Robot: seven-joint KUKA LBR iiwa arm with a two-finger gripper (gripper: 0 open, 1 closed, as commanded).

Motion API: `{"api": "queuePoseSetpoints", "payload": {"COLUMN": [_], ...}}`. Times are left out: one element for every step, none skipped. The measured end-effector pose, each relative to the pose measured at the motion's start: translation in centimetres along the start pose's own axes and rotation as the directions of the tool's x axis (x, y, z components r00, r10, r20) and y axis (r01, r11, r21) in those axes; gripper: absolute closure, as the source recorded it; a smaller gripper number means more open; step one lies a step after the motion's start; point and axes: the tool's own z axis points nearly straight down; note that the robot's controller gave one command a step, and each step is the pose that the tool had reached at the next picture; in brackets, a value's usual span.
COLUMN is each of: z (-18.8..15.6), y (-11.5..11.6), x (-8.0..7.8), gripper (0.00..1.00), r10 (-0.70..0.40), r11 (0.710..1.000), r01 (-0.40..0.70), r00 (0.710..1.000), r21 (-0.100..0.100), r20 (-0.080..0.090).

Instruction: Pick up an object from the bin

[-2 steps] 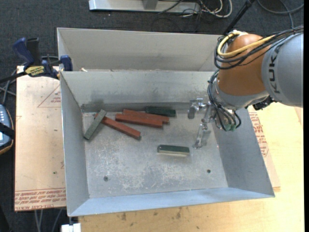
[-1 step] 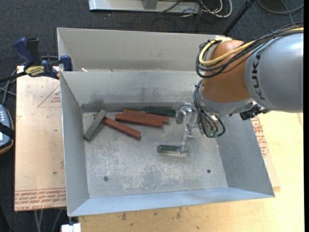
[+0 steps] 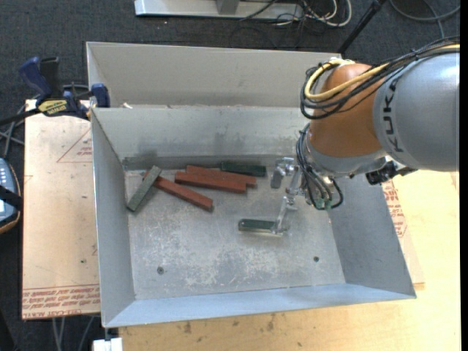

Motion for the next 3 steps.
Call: {"api": "queuePoseSetpoints", "payload": {"z": [7.5,9.0,8.9], "y": [-0.3,-0.1,-0.1], "x": [1.3,0.8,0.8], "gripper": [0.00,1.00,1.00], "r10": [0.083,0.147,0.155], "r11": [0.997,0.989,0.988], "r01": [-0.083,-0.147,-0.155], "r00": [0.997,0.989,0.988], "r21": [-0.002,0.000,0.000], "r20": [0.004,0.000,0.001]}}
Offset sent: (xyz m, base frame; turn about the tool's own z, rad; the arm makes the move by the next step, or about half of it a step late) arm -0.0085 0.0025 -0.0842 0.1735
